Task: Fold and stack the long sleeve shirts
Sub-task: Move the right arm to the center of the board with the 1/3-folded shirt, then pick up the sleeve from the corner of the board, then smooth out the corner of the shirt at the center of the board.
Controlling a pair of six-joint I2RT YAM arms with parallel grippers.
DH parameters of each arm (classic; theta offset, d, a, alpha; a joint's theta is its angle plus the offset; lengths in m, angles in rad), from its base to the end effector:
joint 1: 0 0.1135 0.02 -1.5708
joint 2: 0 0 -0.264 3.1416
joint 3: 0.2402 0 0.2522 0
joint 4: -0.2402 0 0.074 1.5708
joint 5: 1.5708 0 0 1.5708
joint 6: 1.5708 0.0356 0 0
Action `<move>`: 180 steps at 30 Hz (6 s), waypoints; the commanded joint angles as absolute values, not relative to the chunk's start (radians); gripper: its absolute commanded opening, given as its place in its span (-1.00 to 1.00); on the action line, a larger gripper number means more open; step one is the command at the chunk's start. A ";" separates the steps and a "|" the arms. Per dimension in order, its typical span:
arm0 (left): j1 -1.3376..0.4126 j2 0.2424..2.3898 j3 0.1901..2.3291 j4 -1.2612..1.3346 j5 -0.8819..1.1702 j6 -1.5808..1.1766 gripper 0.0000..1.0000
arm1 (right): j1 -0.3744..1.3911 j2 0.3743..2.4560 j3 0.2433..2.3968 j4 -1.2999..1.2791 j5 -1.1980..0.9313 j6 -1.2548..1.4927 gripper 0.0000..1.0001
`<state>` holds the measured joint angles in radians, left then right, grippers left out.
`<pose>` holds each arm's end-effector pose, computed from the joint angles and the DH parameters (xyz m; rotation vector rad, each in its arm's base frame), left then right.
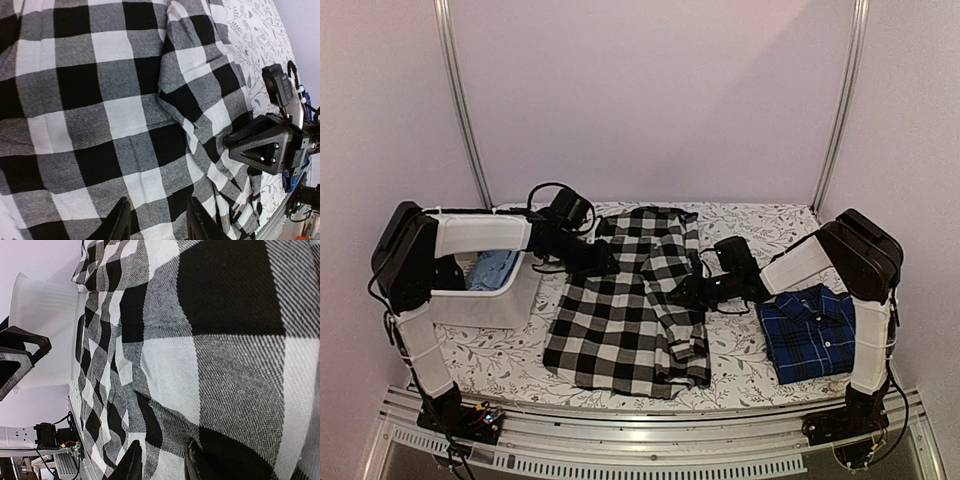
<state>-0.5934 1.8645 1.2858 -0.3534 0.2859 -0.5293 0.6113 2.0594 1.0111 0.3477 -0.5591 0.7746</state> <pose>0.3250 -0.2313 0.1956 0.2102 2.6343 -0.7863 0.3149 0.2438 0.0971 -0.1286 2.5204 1.2952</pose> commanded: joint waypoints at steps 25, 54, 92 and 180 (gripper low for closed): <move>-0.556 1.954 1.526 -0.448 0.031 -0.612 -0.18 | 0.390 1.857 0.689 0.455 -0.438 0.838 -0.39; -0.533 1.826 1.338 -0.417 -0.058 -0.672 -0.17 | 0.395 2.260 1.361 0.265 -0.607 0.726 -0.38; -0.415 2.241 1.830 -0.577 -0.268 -0.669 0.19 | 0.332 1.876 1.230 0.236 -0.664 0.676 0.06; -0.596 1.951 1.649 -0.357 -0.101 -0.339 -1.00 | 1.005 1.854 1.359 -0.278 -0.320 0.400 -0.23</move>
<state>-0.5350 1.9484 1.6070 -0.4007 -0.1585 -0.4137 1.0893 2.0609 1.4410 -0.3363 -0.4244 0.3737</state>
